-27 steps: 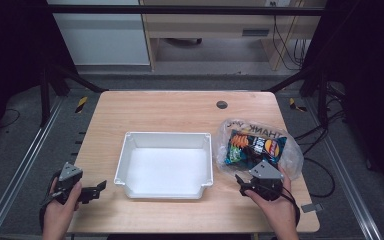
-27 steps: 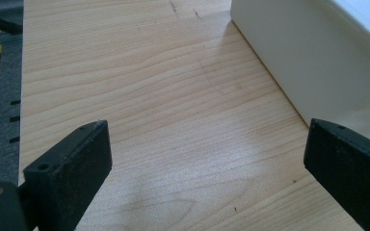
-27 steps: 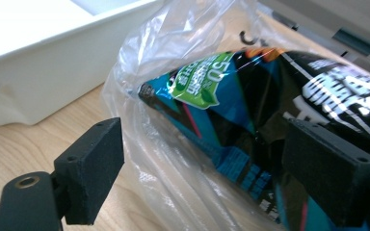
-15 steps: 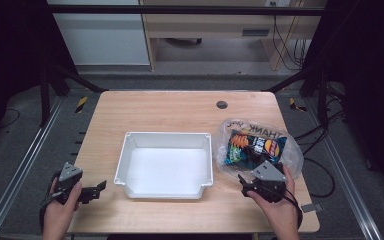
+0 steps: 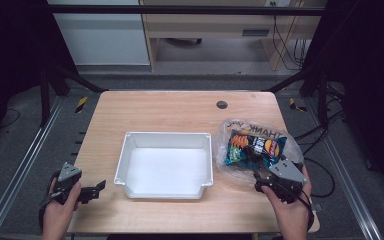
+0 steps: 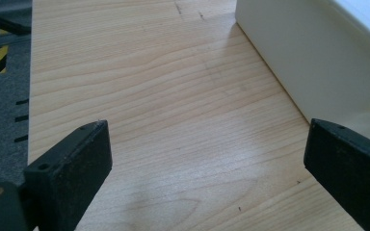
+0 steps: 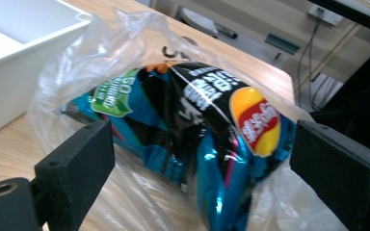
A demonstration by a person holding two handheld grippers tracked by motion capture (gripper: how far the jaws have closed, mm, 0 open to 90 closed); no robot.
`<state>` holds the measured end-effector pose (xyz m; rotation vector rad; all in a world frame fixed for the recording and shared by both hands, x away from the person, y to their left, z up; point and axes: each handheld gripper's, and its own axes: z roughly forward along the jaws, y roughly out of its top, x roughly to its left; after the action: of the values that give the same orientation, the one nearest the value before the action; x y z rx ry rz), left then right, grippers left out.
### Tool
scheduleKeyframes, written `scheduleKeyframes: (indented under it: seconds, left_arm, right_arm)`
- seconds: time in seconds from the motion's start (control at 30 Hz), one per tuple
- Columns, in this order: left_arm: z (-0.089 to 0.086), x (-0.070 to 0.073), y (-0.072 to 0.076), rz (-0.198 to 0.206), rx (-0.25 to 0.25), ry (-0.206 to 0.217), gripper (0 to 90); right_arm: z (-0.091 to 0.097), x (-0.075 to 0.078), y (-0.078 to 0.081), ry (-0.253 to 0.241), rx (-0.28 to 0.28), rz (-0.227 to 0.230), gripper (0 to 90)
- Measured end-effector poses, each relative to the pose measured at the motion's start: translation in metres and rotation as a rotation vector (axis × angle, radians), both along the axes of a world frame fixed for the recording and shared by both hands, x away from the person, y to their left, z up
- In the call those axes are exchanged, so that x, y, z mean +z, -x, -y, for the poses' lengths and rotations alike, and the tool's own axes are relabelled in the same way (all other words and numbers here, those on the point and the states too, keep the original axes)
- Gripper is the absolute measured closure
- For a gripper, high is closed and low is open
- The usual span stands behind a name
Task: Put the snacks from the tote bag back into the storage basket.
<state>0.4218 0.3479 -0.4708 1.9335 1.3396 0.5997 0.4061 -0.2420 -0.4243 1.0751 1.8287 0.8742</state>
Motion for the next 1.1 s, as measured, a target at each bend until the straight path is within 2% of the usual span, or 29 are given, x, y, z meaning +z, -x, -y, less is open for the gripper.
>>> scheduleKeyframes:
  seconds: [0.2,0.47,0.6,0.7,0.77,0.87,1.1]
  left_arm:
    - [-0.003,0.000,0.000,0.004,0.014,0.001,2.7]
    - [0.000,-0.001,0.001,0.000,0.008,-0.005,2.7]
    - [-0.001,-0.001,0.001,-0.002,0.007,-0.006,2.7]
    - [-0.001,-0.001,0.001,-0.001,0.006,-0.005,2.7]
    - [-0.001,-0.001,0.001,0.000,0.006,-0.001,2.7]
    - [-0.003,-0.001,0.001,0.002,0.015,0.006,2.7]
    - [-0.004,-0.001,0.001,0.000,0.012,0.007,2.7]
  right_arm:
    - [0.003,0.002,-0.001,0.000,-0.013,0.001,8.6]
    - [0.003,0.005,-0.003,0.009,-0.011,-0.010,8.7]
    - [0.005,0.010,-0.013,0.026,0.009,-0.049,8.7]
    - [0.005,0.013,-0.024,0.045,0.044,-0.103,8.3]
    - [0.007,0.017,-0.033,0.039,0.076,-0.145,8.4]
    - [0.008,0.020,-0.037,0.020,0.083,-0.163,8.4]
    - [0.010,0.035,-0.047,0.070,0.123,-0.207,7.9]
